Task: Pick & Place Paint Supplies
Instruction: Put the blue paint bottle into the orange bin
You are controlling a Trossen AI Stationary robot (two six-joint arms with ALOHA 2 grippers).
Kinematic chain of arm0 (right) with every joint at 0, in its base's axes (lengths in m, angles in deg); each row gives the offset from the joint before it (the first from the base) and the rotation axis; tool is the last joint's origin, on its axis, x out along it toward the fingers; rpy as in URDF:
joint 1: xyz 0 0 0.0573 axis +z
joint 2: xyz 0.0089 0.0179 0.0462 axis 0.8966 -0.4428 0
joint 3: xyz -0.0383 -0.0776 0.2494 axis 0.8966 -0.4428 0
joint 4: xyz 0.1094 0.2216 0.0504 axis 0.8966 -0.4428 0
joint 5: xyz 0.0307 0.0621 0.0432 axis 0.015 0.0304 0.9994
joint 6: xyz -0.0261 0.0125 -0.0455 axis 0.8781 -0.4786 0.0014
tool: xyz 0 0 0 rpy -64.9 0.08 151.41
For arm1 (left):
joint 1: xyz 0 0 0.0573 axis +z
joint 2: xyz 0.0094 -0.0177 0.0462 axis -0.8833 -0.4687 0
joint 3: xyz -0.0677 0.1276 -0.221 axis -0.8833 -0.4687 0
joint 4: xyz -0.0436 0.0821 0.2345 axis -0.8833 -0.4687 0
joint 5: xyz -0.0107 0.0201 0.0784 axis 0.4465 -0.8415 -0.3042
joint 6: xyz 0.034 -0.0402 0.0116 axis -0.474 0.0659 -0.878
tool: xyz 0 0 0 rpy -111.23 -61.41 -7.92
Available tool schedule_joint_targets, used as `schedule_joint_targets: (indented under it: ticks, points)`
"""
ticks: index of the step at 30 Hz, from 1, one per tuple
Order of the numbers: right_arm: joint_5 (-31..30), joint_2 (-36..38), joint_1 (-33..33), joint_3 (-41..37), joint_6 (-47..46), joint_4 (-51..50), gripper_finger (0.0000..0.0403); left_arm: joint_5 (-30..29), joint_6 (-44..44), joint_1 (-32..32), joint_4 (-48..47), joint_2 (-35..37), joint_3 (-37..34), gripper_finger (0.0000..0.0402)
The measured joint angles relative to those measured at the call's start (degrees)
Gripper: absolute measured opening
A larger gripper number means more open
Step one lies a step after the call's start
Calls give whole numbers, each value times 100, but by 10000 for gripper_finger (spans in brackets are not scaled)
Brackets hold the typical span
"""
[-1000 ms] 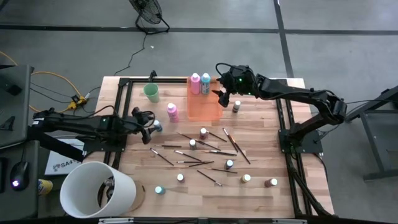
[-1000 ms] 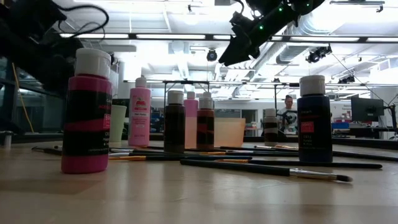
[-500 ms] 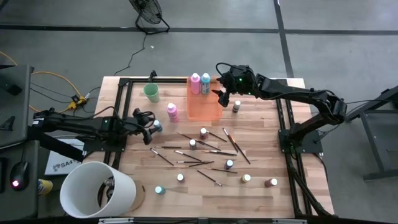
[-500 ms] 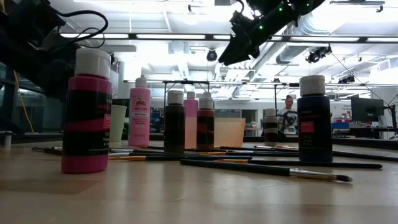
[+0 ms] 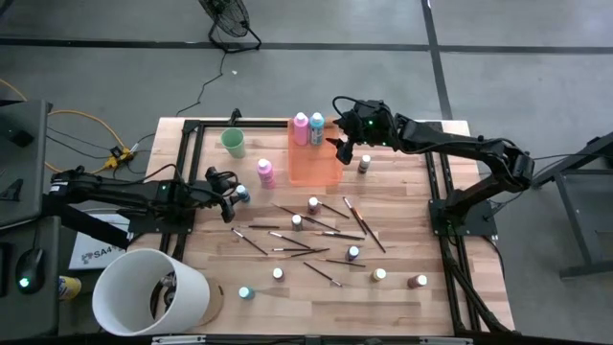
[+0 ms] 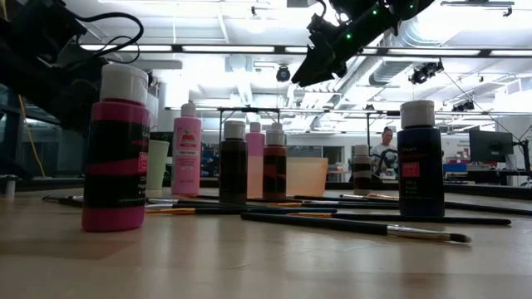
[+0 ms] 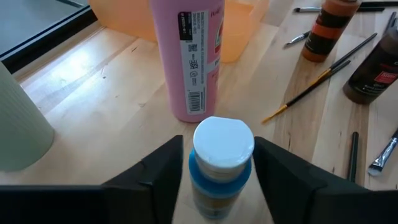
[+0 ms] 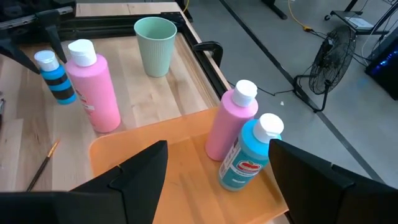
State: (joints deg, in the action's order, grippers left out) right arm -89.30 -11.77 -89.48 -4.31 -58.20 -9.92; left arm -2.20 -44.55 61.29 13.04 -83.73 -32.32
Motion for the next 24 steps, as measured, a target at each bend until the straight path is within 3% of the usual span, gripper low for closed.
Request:
schedule_joint_targets:
  ticks: [6, 17, 24]
  points:
    - [1, -2, 0, -2, 0, -8, 274, 0, -17, 0, 4, 2, 0, 112]
    - [4, -3, 0, -35, -266, -723, 274, 468, -145, -2, 681, 2, -7, 109]
    - [8, 2, 0, -369, -524, -546, 274, 635, -340, -2, 1278, 0, -7, 111]
